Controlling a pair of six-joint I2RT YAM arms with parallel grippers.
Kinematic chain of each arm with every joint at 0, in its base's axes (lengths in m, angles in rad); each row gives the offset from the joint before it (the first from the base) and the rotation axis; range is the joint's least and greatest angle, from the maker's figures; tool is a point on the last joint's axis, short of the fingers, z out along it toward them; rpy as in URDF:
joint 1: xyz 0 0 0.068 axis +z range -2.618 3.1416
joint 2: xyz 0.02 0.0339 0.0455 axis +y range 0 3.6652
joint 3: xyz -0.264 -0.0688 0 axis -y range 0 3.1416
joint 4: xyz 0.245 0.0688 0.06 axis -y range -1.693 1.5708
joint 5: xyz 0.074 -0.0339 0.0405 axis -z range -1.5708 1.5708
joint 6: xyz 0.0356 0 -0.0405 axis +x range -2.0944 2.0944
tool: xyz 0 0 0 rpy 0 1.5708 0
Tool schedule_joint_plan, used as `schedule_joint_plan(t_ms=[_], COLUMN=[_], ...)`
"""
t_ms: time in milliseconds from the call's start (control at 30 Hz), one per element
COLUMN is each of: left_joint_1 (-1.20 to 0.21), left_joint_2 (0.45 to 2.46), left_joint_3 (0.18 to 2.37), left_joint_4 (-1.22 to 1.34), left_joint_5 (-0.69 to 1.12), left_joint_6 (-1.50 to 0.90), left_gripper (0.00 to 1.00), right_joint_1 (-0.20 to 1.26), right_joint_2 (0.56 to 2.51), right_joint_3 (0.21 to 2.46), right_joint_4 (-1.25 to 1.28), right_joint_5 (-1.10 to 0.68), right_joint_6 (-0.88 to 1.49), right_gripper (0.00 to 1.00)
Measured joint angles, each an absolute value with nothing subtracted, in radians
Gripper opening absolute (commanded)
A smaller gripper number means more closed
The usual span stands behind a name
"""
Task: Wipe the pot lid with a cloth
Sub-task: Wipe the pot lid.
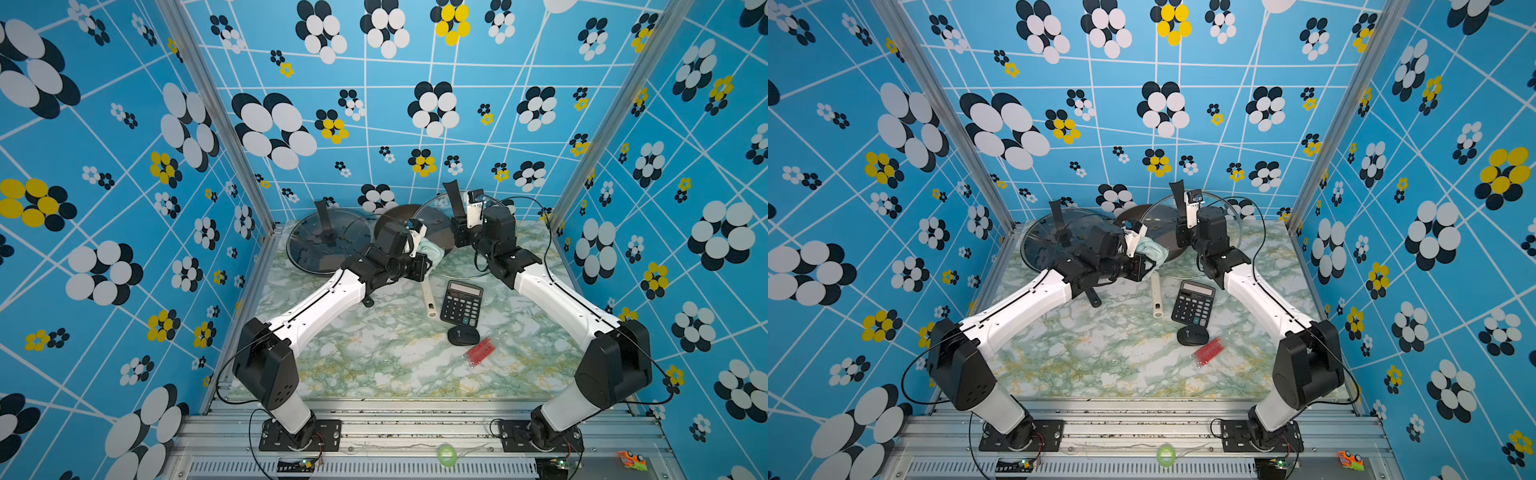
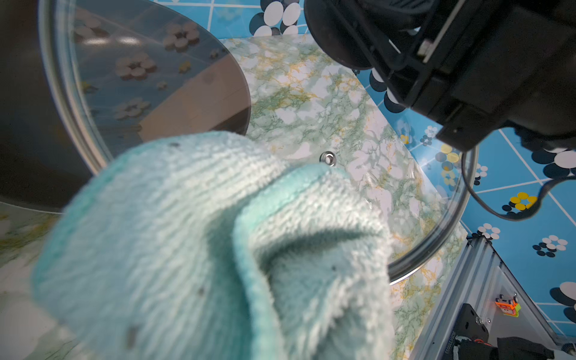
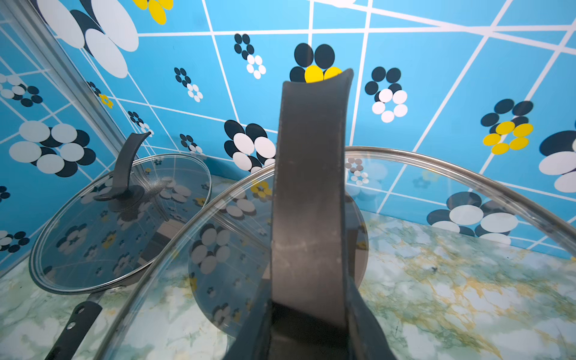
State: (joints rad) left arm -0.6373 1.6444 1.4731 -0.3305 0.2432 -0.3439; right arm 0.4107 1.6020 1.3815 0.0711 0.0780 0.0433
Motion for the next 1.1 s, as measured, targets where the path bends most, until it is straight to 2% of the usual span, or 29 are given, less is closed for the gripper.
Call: schedule_joint_plan(t_ms=[133, 367, 567, 867, 1000, 1100], left_joint_1=[-0.597, -0.482, -0.462, -0.348, -0.372, -0.465], left_joint_2=[1.682, 1.876, 2.019, 2.018, 1.974, 1.958], left_joint_3=[1.548, 1.777, 1.955, 1.966, 1.943, 1.965], left_joint_4=[-0.378, -0.399, -0.386, -0.261, -0.221, -0.236], left_joint_5=[0.213, 0.174, 0.187, 0.248, 0.288, 0.315], left_joint_6=[-0.348, -0.394, -0.403, -0.440, -0.384, -0.318], left_gripper=[0.00, 0.00, 0.00, 0.00, 0.00, 0.00], right_joint_1=[0.413, 0.464, 0.491, 0.568, 0.604, 0.612], right_joint_2=[1.602, 1.578, 1.535, 1.514, 1.514, 1.515], right_joint_3=[1.382, 1.381, 1.375, 1.346, 1.275, 1.218], right_joint_4=[0.083, -0.022, -0.118, -0.126, -0.038, 0.042], right_joint_5=[0.019, -0.081, -0.105, -0.077, -0.068, -0.037], right_joint_6=[0.009, -0.171, -0.287, -0.593, -0.726, -0.816], right_gripper=[0.00, 0.00, 0.00, 0.00, 0.00, 0.00])
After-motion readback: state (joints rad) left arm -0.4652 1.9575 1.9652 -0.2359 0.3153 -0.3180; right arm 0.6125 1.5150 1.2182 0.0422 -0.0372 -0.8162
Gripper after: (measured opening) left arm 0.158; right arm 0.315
